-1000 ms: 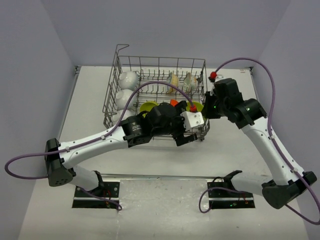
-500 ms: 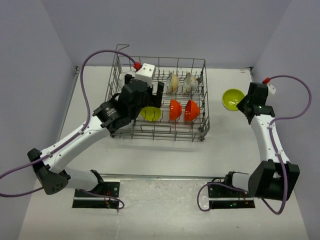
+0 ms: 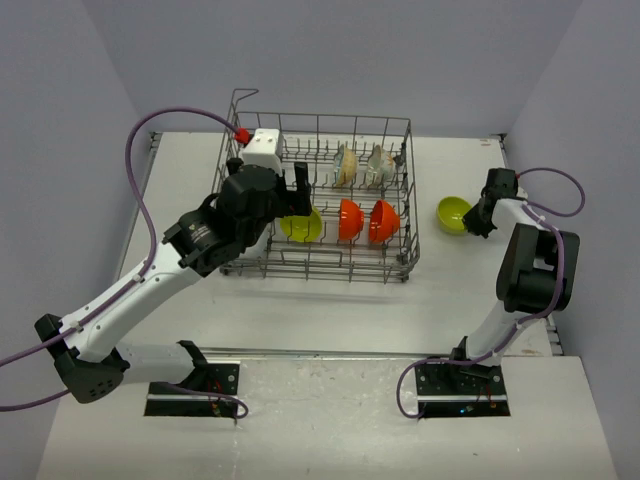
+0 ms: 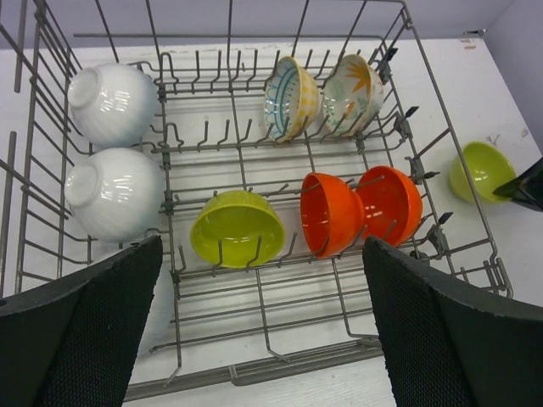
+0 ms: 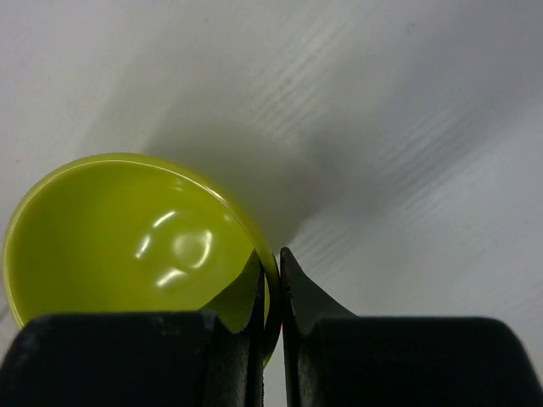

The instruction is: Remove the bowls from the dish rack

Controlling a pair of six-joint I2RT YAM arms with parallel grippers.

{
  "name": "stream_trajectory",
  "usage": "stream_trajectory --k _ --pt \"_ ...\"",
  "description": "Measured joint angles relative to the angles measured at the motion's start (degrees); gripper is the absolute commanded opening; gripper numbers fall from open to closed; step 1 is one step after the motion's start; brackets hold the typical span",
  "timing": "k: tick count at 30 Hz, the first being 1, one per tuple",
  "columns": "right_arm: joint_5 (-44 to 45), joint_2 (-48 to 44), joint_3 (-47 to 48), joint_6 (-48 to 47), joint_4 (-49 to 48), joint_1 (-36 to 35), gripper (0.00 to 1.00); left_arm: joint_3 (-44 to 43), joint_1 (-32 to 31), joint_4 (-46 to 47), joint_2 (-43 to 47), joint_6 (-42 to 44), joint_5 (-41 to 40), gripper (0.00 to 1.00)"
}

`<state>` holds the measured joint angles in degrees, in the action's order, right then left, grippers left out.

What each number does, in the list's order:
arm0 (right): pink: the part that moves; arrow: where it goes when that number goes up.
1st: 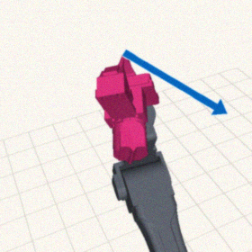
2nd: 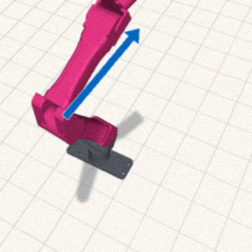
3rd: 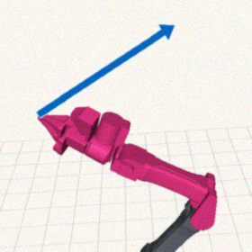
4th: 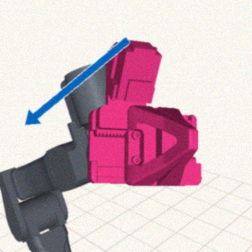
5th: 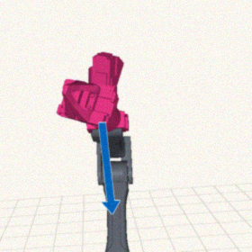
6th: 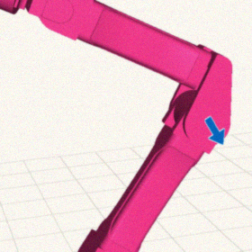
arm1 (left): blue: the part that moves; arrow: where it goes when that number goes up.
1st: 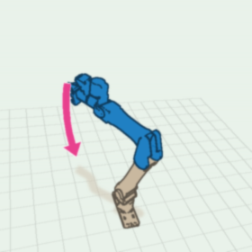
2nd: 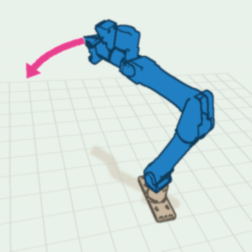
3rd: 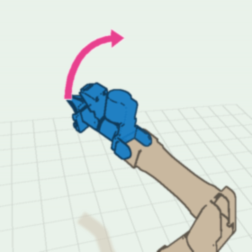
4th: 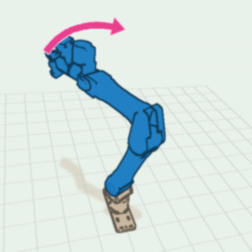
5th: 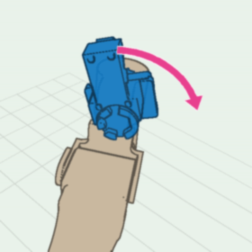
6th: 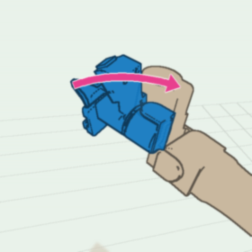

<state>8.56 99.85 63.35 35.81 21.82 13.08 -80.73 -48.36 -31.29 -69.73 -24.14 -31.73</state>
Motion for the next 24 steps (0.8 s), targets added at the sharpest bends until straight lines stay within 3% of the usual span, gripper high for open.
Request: stream_trajectory --k 1,2,3,8,9,11,12,14,24 --pt "-0.72 1.75 1.16 0.17 -0.15 0.00 0.00 0.00 0.02 -0.17 -0.46 -0.61 0.07 1.00" --pt "-1.05 2.54 2.14 0.07 -0.92 0.00 0.22 0.00 0.02 -0.48 -0.96 -1.20 0.15 1.00" --pt "-0.76 2.84 2.51 -0.02 -1.42 -0.07 0.32 0.00 0.02 -0.81 -1.49 -2.01 0.26 1.00" --pt "-0.72 2.80 2.40 -0.17 -1.66 -0.04 0.53 1.49 0.50 -0.83 -2.82 -5.42 0.96 1.00" --pt "-0.76 2.71 2.29 -0.13 -1.68 -0.04 0.65 1.73 0.94 -0.79 -3.17 -6.21 1.42 1.00" --pt "-0.98 1.81 1.40 0.09 -1.79 -0.07 0.78 1.86 2.84 -0.57 -4.59 -8.46 3.17 1.00" --pt "-1.20 0.92 0.70 0.24 -1.79 -0.07 0.90 1.86 4.04 -0.48 -5.53 -10.01 4.22 1.00" --pt "-1.84 -1.90 -0.98 0.17 -1.70 -0.07 0.99 1.88 5.99 -0.61 -7.39 -13.68 5.46 1.00" --pt "-7.21 -28.63 -8.59 0.61 -3.37 -0.55 0.99 9.64 7.41 1.88 -10.03 -40.96 5.57 1.00"
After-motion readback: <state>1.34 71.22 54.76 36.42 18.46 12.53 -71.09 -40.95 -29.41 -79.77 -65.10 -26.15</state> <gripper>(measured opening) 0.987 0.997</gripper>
